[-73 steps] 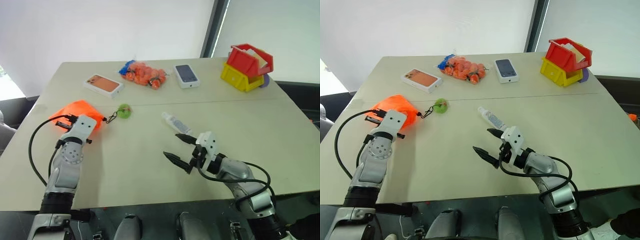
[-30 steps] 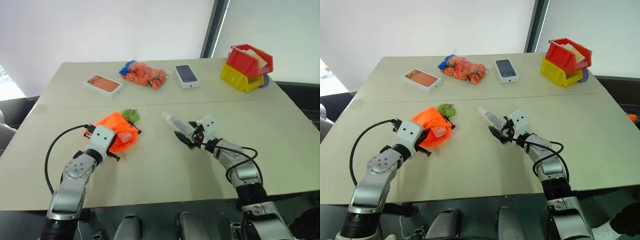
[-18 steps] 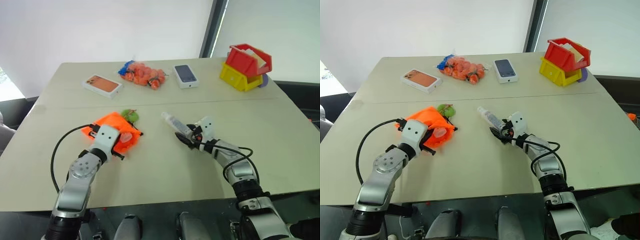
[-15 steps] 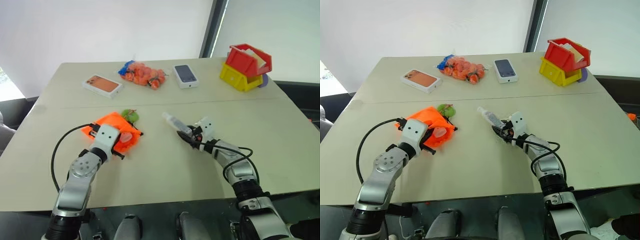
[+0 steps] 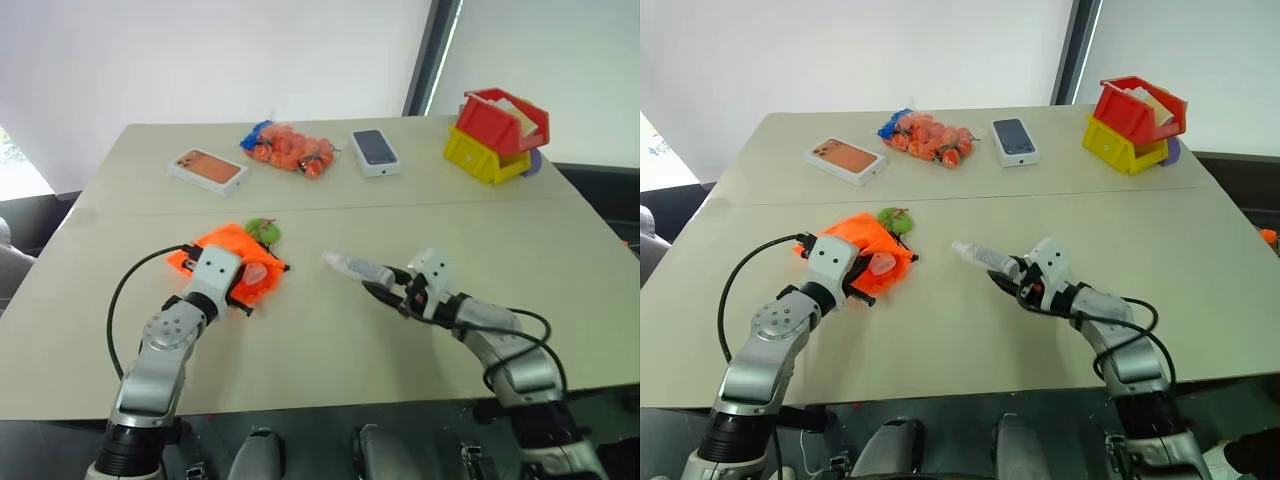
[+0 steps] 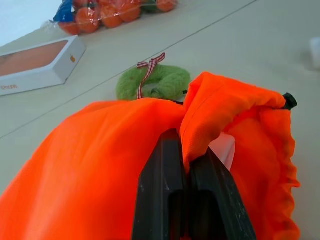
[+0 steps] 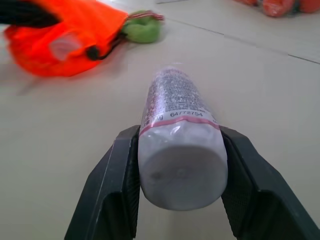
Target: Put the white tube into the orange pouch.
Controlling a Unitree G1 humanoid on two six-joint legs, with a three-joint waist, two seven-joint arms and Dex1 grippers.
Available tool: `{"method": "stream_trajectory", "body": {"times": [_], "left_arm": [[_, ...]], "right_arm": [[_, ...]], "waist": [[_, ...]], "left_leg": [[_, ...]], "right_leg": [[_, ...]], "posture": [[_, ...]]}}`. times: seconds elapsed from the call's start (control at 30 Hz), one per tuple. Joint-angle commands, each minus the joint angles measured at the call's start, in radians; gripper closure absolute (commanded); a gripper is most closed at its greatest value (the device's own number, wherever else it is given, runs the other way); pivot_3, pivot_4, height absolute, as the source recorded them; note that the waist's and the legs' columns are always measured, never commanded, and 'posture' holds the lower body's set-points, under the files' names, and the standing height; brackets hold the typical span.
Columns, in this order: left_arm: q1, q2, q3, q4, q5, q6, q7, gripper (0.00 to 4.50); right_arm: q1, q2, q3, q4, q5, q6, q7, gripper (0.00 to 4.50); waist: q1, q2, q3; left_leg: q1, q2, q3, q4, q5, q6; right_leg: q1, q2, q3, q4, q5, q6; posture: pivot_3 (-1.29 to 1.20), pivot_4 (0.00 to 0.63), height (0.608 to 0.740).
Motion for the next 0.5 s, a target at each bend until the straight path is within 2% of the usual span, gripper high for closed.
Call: {"method": "stream_trajectory", "body": {"times": [0.03, 0.23, 0.37, 0.5], "left_arm": [[-0.013, 0.003, 0.019, -0.029, -0.026, 0.000, -0.002, 4.50], [-0.013, 0.020, 0.012, -0.027, -0.032, 0.005, -0.013, 4.50], [-0.010, 0.031, 0.017, -0.026, -0.039, 0.005, -0.015, 4.50], [-0.011, 0.042, 0.024, -0.021, -0.045, 0.004, -0.013, 4.50]], "right_arm": [[0.037, -0.025, 0.010, -0.170, 0.056, 0.074, 0.012, 2.38], [0.052, -0.010, 0.057, -0.130, -0.043, 0.047, -0.062, 2.38], [0.061, -0.007, 0.054, -0.126, -0.050, 0.037, -0.070, 3.38], [0.067, -0.011, 0.037, -0.144, -0.022, 0.046, -0.057, 3.38]], "waist": [[-0.004, 0.000, 0.000], [0.000, 0.000, 0.000], [0.002, 0.000, 0.000], [0.002, 0.000, 0.000]], "left_leg": [[0.000, 0.000, 0.000, 0.000, 0.000, 0.000], [0.000, 0.000, 0.000, 0.002, 0.000, 0.000], [-0.001, 0.000, 0.000, 0.002, 0.000, 0.000], [-0.001, 0.000, 0.000, 0.001, 0.000, 0.000]], "right_leg": [[0.000, 0.000, 0.000, 0.000, 0.000, 0.000], [-0.001, 0.000, 0.000, 0.000, 0.001, -0.001], [0.000, -0.001, 0.000, -0.002, 0.001, -0.001], [-0.001, 0.000, 0.000, -0.001, 0.001, -0.002]], "posture": [[0.00, 0.150, 0.740], [0.00, 0.150, 0.740], [0.00, 0.150, 0.740], [0.00, 0.150, 0.740]]}}
